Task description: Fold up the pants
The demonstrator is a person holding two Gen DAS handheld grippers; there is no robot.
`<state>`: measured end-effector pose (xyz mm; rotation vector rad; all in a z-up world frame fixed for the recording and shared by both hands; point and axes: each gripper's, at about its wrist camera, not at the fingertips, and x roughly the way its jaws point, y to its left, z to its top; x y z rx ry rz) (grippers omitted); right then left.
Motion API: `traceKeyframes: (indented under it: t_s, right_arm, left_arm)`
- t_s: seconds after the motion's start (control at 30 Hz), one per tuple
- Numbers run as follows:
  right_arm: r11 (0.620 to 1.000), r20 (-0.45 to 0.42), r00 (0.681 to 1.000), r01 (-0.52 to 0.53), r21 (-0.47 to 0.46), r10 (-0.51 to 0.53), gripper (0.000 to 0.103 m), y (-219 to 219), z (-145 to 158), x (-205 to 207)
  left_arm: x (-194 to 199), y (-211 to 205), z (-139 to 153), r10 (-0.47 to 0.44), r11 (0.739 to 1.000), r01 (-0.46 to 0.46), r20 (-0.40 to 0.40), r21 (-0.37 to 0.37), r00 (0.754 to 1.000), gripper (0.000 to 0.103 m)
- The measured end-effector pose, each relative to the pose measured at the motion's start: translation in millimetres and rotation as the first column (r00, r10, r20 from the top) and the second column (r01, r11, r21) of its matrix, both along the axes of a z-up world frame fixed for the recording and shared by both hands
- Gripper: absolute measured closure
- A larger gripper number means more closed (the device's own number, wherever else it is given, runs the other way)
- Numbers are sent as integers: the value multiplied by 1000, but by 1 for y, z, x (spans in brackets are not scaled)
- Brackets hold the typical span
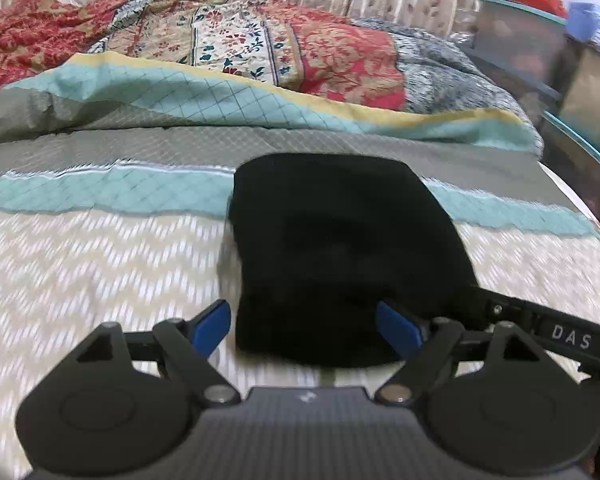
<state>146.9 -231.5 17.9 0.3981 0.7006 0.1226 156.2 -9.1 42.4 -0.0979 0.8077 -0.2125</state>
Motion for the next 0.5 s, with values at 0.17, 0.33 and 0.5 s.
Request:
traceKeyframes:
  t_s: [0.17, 0.33, 0.5]
  right_arm:
    - [1000, -44, 999, -16, -14, 15, 31, 5, 9, -57]
    - [999, -91, 996, -26, -45, 22, 31, 11, 13, -116]
    - [1000, -137, 990, -22, 0, 22, 31, 17, 17, -157]
  left_arm:
    - [-70, 7, 10, -8, 1000, 7, -32, -15, 999, 19]
    - [-134, 18, 26, 39, 999, -39, 4, 14, 999, 11]
    - [-185, 20, 45, 76, 989, -89, 109, 115, 991, 4]
